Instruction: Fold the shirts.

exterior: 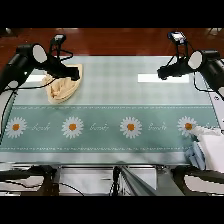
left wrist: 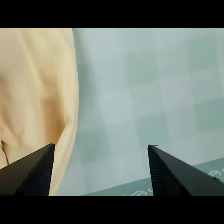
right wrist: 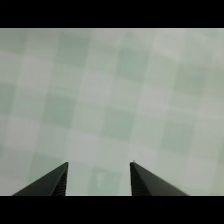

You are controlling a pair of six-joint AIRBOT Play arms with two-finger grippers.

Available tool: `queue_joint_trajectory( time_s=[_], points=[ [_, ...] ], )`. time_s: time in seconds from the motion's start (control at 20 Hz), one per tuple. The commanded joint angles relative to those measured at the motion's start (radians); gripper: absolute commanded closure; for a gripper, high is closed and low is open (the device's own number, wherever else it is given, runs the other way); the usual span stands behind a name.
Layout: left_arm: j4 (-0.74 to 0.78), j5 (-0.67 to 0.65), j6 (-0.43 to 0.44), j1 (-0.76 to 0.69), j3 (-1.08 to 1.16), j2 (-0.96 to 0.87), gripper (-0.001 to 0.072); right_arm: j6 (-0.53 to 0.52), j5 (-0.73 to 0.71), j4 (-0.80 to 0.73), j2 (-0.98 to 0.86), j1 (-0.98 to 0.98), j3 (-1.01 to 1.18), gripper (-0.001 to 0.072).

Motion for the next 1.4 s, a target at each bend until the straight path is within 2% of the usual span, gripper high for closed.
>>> queue_joint_trajectory(
  time_s=[0.0,0.1,0.2,0.25,0.4,0.55,0.95,1.0,1.05,1.1,1.35],
  points=[
    [0.011,0.051,0.012,0.000,0.001,0.001,-0.0003,0.000,-0.019,0.000,0.001,0.000,0.000,0.0242],
    [0.125,0.093,0.024,0.001,0.001,0.000,-0.0003,0.000,-0.016,0.000,0.001,0.000,0.000,0.0242],
    [0.277,0.102,-0.018,0.024,0.001,-0.005,-0.0006,0.000,-0.005,-0.003,0.001,0.000,-0.001,0.0242],
    [0.294,0.101,-0.033,0.051,0.001,-0.011,-0.0012,0.000,0.002,-0.004,0.001,0.000,-0.001,0.0242],
    [0.275,0.099,-0.107,0.148,0.001,-0.045,-0.0013,0.000,0.021,-0.003,0.001,0.000,-0.001,0.0242],
    [0.238,0.099,-0.104,0.202,0.001,-0.093,-0.0013,-0.002,0.050,-0.003,0.001,0.000,-0.001,0.0242],
    [0.113,0.080,-0.093,0.202,0.001,-0.248,-0.0013,-0.003,0.066,-0.003,0.001,0.000,-0.001,0.0243],
    [0.113,0.073,-0.093,0.200,0.001,-0.256,0.0165,-0.003,0.066,-0.003,0.001,0.000,-0.001,0.0242],
    [0.113,0.068,-0.093,0.199,0.001,-0.257,0.0500,-0.003,0.066,-0.003,0.001,0.000,-0.001,0.0242],
    [0.113,0.064,-0.093,0.200,0.002,-0.251,0.0671,-0.003,0.067,-0.003,0.001,0.000,-0.001,0.0243],
    [0.131,-0.039,-0.093,0.200,0.190,-0.161,0.0673,-0.003,0.110,-0.023,0.001,0.000,0.000,0.0243]
  ],
)
